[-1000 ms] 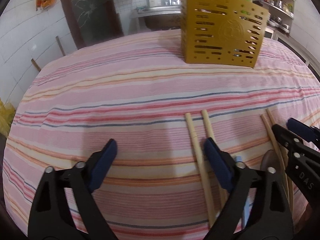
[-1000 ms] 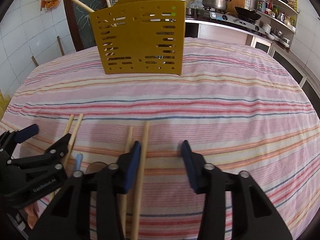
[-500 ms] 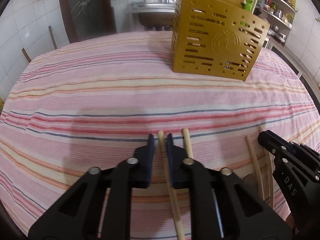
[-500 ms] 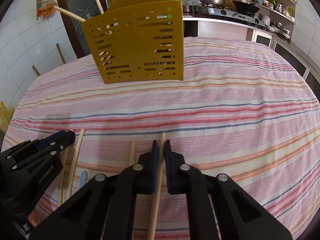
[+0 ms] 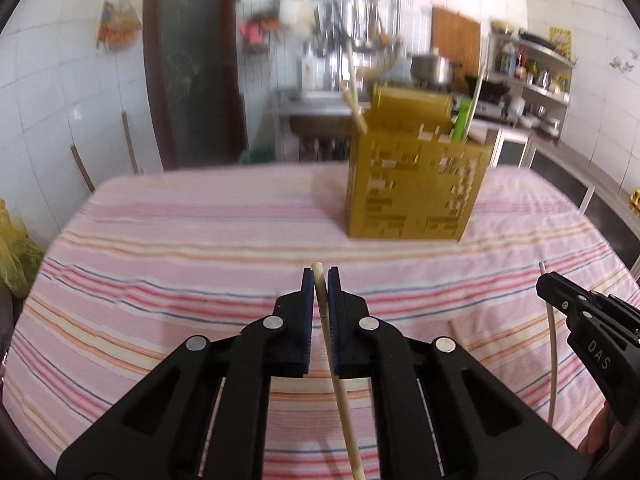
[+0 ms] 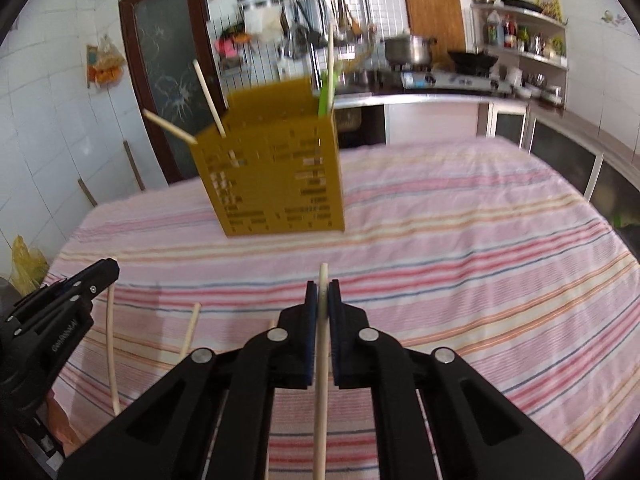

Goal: Organize utensils
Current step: 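Carry both chopsticks up to the yellow caddy and lower them into it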

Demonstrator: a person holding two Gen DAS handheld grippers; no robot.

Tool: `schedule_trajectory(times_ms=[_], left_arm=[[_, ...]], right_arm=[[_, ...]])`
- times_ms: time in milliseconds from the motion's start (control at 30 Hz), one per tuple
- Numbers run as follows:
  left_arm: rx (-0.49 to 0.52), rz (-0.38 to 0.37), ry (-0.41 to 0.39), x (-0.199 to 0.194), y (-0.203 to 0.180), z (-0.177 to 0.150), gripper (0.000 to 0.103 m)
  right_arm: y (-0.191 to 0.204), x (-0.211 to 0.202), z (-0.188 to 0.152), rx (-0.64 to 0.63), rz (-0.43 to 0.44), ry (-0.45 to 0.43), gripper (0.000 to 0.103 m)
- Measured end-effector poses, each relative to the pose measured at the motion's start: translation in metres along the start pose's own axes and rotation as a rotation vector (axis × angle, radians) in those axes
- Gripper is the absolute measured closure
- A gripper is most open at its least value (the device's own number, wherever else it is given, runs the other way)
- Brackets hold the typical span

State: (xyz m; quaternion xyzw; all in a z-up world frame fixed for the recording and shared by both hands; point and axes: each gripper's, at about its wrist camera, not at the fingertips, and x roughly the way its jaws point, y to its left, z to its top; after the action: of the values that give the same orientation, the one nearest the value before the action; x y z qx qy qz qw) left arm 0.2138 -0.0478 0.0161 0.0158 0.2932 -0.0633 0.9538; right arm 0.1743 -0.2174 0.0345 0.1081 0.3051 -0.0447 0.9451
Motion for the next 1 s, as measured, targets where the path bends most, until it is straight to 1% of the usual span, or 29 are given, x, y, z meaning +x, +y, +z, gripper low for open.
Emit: schedule_trajectory(times_ms=[167, 267, 467, 700, 1000], left_arm=[[0.018, 0.018, -0.118, -0.040, 0.000, -0.002, 0.097], [0.025, 0.024, -0.163, -0.055, 0.001, -0.005, 0.097], [0.036, 0.031, -0.210, -0.072, 0.000, -0.006, 0.097], [0.038, 0.026, -0.249, -0.084, 0.001, -0.003, 0.098], [0.026, 0.018, -0.292, -0.083, 0.003, 0.022, 0.098]], right_arm=[[-0.003, -0.032, -0.001, -0.005, 0.009, -0.111, 0.097], [-0.004, -0.046, -0.001, -0.005, 0.020, -0.159, 0.097], [-0.006, -0.058, 0.000, 0.005, 0.045, -0.200, 0.097], [-0.002, -0.074, 0.004, -0.023, 0.054, -0.269, 0.097], [-0.003, -0.080, 0.021, -0.020, 0.053, -0.345, 0.097]])
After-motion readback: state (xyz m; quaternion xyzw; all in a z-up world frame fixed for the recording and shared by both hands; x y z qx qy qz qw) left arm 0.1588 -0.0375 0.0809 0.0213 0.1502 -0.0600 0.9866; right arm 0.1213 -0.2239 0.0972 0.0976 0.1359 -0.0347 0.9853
